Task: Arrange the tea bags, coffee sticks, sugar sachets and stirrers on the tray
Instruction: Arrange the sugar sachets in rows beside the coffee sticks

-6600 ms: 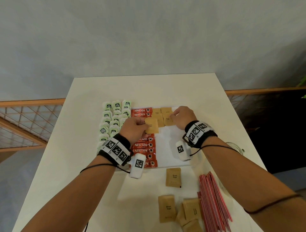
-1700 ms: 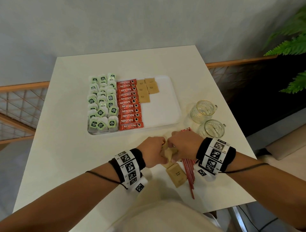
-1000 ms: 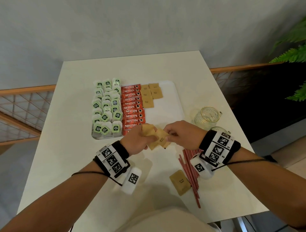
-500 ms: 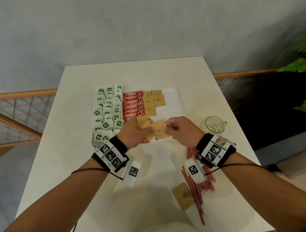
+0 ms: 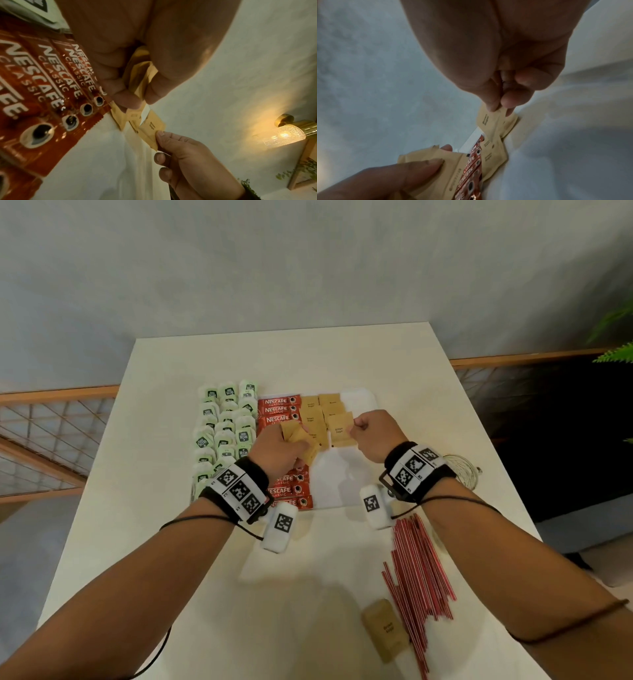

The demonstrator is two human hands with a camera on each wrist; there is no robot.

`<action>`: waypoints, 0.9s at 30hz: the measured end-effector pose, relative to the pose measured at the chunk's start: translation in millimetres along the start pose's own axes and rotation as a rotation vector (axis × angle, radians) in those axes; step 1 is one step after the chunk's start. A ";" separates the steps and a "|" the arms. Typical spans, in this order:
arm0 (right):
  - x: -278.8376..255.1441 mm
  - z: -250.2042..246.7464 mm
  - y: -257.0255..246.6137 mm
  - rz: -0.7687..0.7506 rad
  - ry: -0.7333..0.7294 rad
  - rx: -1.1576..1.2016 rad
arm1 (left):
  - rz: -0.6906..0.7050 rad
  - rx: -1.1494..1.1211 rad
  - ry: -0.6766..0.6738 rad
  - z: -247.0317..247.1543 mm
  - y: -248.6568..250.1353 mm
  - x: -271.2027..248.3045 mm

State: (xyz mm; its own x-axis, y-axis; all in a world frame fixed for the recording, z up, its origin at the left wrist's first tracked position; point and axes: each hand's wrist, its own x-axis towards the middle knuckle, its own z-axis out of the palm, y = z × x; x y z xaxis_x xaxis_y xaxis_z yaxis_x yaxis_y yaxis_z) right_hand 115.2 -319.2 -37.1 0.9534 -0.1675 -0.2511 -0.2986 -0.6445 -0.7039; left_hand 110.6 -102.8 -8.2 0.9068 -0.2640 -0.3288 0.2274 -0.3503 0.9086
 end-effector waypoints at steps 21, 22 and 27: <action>25.0 15.5 -6.3 0.173 -0.032 -0.186 | -0.096 0.152 -0.034 0.4 0.0 39.5; 24.7 15.2 -7.2 0.174 -0.035 -0.193 | -0.095 0.141 -0.038 0.2 -0.4 39.5; 21.1 11.1 -11.2 0.171 -0.035 -0.218 | -0.099 0.107 -0.058 -3.2 -2.4 40.0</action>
State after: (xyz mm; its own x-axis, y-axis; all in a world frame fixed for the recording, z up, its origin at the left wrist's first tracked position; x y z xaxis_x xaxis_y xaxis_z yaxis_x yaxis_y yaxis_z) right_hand 138.2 -307.3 -41.9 0.8867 -0.2644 -0.3793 -0.4350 -0.7550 -0.4907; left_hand 147.4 -109.7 -22.7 0.8592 -0.2737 -0.4322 0.2724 -0.4704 0.8394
